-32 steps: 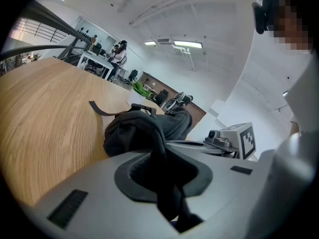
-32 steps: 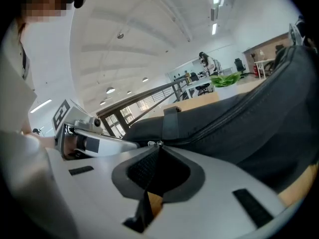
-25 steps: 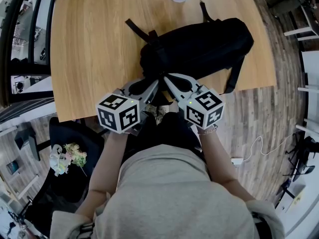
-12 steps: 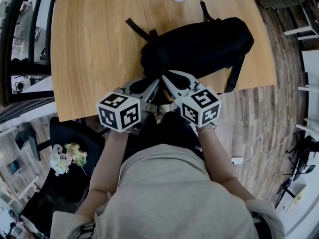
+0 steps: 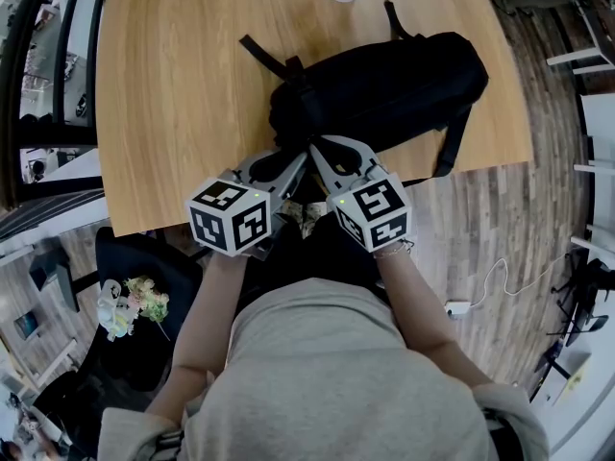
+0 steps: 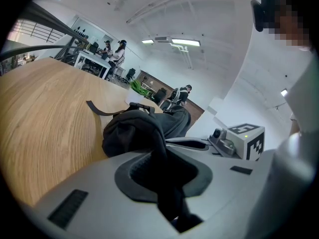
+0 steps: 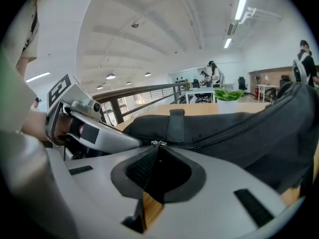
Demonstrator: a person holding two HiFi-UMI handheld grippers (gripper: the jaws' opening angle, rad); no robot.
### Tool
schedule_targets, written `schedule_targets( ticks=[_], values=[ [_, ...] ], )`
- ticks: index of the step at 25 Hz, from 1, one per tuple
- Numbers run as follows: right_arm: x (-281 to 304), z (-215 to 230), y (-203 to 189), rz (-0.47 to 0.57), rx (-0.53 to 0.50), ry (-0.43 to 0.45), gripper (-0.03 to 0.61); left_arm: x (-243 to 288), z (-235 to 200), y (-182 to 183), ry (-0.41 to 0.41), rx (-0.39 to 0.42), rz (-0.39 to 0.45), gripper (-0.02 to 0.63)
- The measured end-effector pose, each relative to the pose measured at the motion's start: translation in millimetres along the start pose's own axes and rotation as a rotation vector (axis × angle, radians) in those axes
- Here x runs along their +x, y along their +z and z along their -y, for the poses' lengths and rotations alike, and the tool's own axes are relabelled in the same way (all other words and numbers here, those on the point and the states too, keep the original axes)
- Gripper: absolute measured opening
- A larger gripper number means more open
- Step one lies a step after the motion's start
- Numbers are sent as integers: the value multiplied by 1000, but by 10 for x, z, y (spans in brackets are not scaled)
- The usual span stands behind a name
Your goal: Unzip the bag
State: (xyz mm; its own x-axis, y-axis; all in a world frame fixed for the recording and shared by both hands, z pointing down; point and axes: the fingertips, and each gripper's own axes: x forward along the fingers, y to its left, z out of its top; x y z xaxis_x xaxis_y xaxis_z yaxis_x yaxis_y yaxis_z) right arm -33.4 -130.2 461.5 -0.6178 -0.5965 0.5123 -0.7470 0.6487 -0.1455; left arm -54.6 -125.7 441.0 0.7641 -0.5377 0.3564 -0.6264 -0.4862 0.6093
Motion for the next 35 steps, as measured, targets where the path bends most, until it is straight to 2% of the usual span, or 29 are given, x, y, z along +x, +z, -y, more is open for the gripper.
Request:
schedule_targets(
  ticks=[10,16,21,24,32,35],
  values=[
    [-88,85,-21,19,48,-20,14,-2,9,3,-7,-7,7,64],
    [-71,31,-15,19,75,45,46,-4,9,8,-5,-10,6,64],
    [-26,32,-24,16,59,36,49,1,6,4,1,-3,3,64],
    [-6,34,-24,11,54,32,14,10,13,12,-1,0,2,64],
    [-172,71,3,-5,126,77,11,-28,-35,37,-4,-27,24,64],
    [-258,122,10,-14,140,50,11,-38,-33,55,0,-13,28,64]
  ],
)
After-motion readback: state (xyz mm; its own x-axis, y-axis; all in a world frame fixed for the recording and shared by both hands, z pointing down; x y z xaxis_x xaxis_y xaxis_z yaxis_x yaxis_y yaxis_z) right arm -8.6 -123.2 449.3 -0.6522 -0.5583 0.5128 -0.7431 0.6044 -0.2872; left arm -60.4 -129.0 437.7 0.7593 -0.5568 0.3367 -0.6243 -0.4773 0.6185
